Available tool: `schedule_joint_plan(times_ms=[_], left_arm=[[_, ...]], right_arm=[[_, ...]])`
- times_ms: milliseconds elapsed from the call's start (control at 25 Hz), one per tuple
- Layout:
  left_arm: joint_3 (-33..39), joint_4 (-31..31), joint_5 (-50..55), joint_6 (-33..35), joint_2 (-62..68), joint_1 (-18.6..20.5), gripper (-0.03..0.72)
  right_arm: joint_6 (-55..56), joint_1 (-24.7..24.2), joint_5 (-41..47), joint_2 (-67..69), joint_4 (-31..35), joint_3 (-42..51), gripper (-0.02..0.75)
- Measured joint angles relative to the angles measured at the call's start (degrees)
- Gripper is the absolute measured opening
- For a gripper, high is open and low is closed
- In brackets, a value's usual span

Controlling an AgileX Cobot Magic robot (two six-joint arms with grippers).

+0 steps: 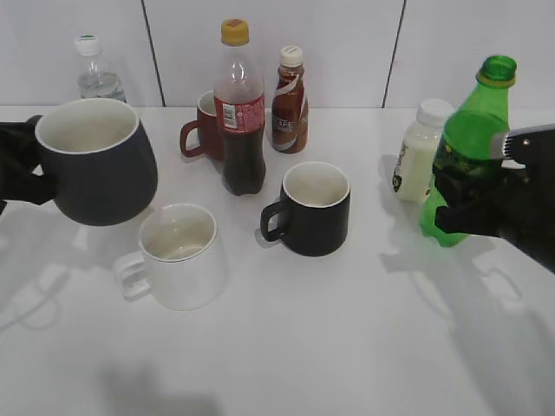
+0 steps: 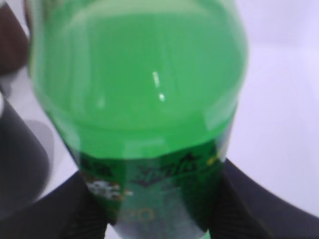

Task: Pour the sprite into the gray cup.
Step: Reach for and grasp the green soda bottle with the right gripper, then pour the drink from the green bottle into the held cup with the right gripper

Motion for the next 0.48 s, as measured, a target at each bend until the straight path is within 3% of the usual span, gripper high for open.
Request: schedule_joint_plan(times_ms=[240,480], left_arm=[[-2.3,3.4,4.4,0.0,0.0,-6.5,0.062],[-8.3,4.0,12.6,0.0,0.3,-18.5,0.062]], right_arm=[[-8.0,2.6,6.6,-8.8,-4.3,-0.1,0.376],[-30.4,11.0,24.6,-18.2,6.4,-3.8,0.376]])
